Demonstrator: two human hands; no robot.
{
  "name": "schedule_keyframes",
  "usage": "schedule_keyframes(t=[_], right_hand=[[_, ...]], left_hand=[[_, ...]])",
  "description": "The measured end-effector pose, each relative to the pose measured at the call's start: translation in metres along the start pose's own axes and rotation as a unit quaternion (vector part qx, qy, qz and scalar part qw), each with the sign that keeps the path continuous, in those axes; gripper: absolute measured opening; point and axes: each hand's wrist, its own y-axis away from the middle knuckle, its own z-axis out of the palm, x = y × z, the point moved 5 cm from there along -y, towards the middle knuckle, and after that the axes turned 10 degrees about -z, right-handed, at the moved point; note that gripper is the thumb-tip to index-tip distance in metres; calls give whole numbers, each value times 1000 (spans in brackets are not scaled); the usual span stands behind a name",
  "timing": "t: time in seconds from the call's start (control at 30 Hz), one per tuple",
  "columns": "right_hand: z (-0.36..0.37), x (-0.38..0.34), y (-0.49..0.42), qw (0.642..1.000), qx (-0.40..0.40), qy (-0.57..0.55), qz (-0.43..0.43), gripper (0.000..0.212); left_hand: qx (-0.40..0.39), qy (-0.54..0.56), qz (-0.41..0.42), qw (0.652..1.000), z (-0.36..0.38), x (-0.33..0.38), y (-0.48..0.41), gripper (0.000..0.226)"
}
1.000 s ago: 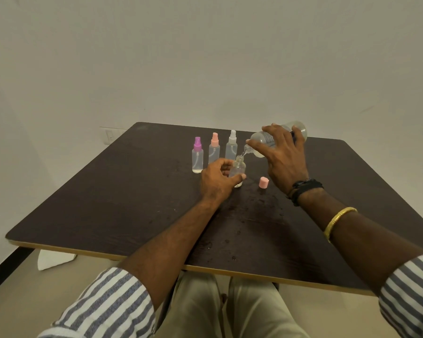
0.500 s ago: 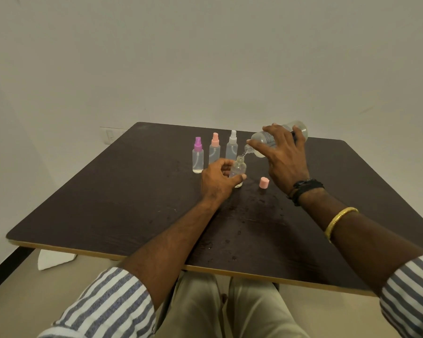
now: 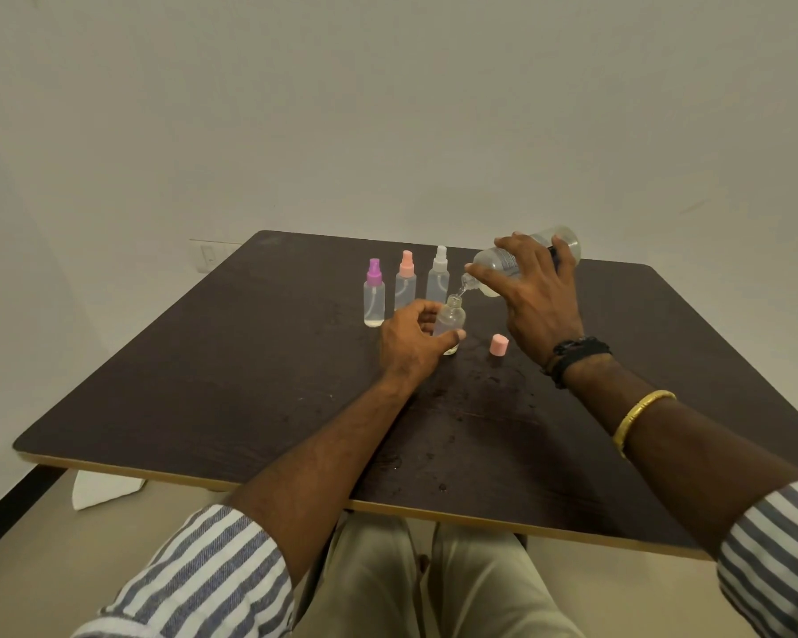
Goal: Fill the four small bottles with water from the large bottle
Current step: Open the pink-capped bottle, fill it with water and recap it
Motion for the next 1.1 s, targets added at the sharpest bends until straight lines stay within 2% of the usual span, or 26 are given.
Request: schedule_keyframes(t=[1.1], right_hand=[[2, -4, -1, 1000, 17, 4, -14, 78]], left_hand=[[-2, -10, -2, 1000, -2, 0, 0, 51]])
